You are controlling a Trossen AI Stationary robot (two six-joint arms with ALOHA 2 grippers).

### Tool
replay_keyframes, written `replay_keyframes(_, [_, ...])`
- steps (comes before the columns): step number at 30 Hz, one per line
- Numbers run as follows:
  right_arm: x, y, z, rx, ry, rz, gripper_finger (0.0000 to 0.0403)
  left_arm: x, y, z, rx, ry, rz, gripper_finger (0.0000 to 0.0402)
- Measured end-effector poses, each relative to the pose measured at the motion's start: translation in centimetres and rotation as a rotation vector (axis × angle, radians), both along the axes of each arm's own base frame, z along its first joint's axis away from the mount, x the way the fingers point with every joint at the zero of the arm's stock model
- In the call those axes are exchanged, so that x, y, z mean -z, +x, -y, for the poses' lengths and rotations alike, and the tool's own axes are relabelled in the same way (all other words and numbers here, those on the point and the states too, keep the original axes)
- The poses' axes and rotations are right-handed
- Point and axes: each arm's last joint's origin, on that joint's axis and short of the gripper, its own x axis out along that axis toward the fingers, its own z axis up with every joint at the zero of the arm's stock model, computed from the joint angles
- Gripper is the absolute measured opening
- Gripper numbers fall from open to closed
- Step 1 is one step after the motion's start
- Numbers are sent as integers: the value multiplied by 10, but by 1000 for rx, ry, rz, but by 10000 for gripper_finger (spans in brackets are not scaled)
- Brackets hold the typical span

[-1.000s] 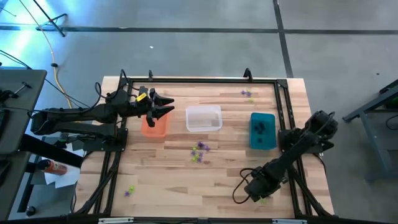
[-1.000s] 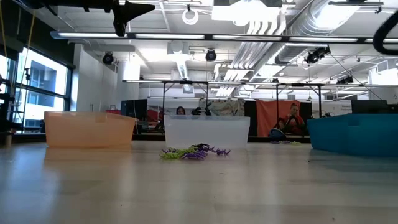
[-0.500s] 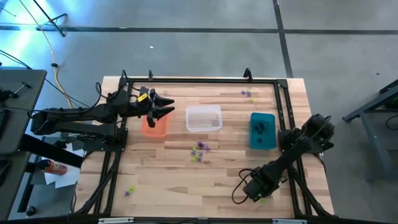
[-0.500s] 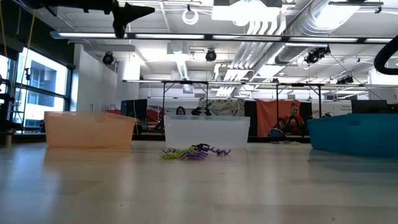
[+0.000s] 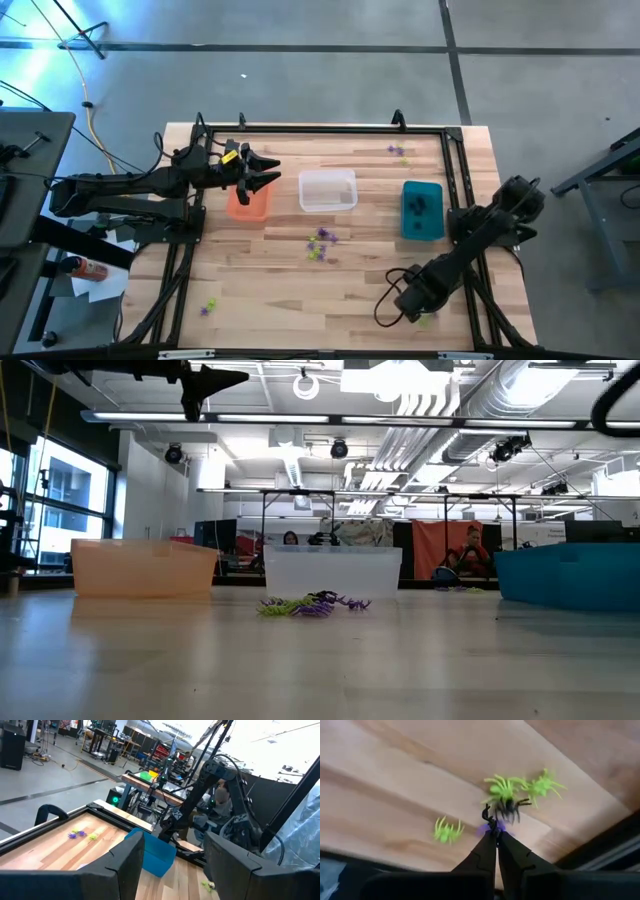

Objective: Sort Halloween decoration
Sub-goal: Put the black spider toy into the blue bin

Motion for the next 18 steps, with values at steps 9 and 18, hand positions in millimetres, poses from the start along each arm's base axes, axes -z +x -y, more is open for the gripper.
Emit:
replay_keyframes(9, [-60, -15, 17, -241, 110, 249, 1, 0, 0, 0, 0, 11, -1, 190])
replay_keyframes(18, [-109, 15, 48, -624, -27, 985, 1, 0, 0, 0, -2, 26, -2, 190])
